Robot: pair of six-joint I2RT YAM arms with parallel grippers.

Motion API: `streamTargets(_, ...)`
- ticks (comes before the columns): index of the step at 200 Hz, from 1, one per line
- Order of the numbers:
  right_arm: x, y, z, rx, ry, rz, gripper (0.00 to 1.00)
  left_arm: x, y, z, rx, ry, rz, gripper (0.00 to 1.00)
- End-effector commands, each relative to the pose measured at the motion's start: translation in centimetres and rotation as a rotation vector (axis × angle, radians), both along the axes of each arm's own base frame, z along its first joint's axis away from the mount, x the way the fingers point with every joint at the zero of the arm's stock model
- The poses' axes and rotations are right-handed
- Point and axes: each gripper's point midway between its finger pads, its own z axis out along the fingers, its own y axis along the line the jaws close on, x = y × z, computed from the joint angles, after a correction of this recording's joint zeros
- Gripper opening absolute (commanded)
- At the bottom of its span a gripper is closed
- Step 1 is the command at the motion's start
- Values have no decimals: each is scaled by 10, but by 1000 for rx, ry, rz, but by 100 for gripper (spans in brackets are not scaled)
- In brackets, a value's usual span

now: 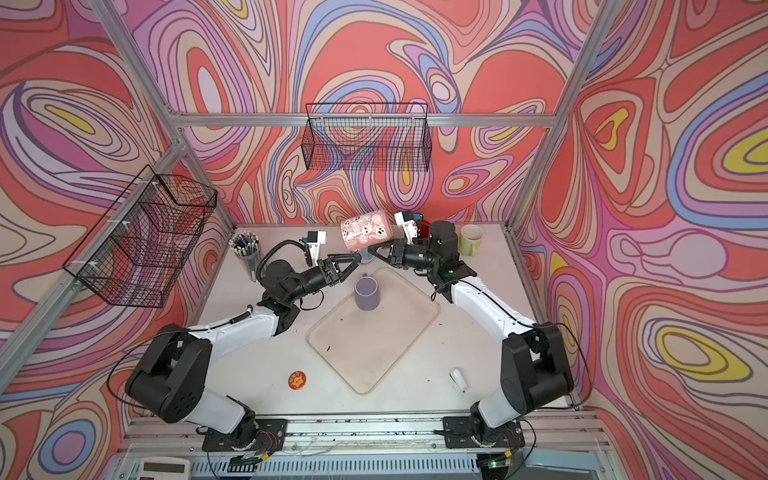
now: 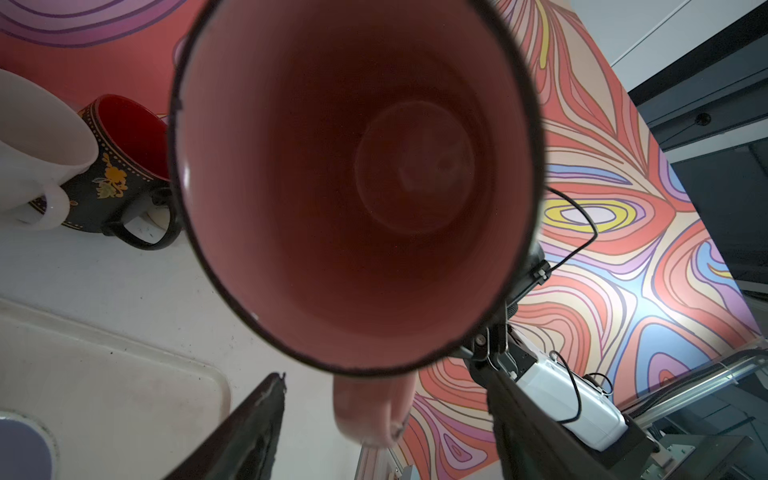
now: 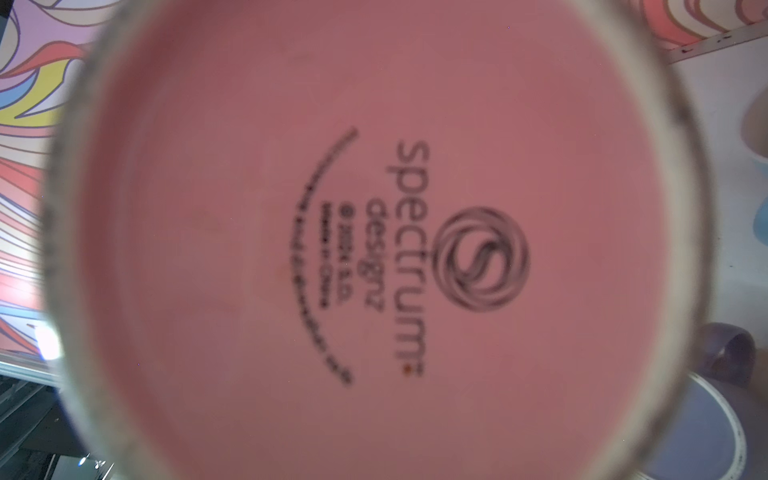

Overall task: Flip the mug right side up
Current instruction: 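Close the left gripper on the pink mug's handle while the right holds it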

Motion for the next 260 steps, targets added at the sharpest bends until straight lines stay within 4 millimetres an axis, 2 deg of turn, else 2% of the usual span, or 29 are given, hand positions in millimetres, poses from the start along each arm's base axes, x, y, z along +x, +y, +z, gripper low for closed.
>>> streamTargets(1, -8, 2, 46, 70, -171, 58, 0, -3, -2, 34, -84, -85, -47, 77)
streamTargets(46, -11, 2, 42, 69, -157, 69, 0, 2, -5, 38, -90, -88, -52, 73)
streamTargets(70, -12, 2, 39, 77, -145, 76, 0, 3, -5, 37, -89, -86, -52, 67)
streamTargets(157, -9, 4, 31, 91, -120, 85, 0, 3, -6, 36, -78, -90, -53, 25)
streamTargets(180, -9, 4, 27, 89, -113, 84, 0, 4, -7, 36, -77, -87, -57, 10)
streamTargets(191, -9, 4, 26, 88, -112, 83, 0, 5, -7, 36, -76, -86, -58, 0)
streamTargets(253, -8, 3, 16, 64, -98, 67, 0, 5, -6, 31, -70, -73, -43, 0)
streamTargets(260, -8, 3, 15, 61, -98, 64, 9, 5, -5, 30, -65, -72, -37, 0)
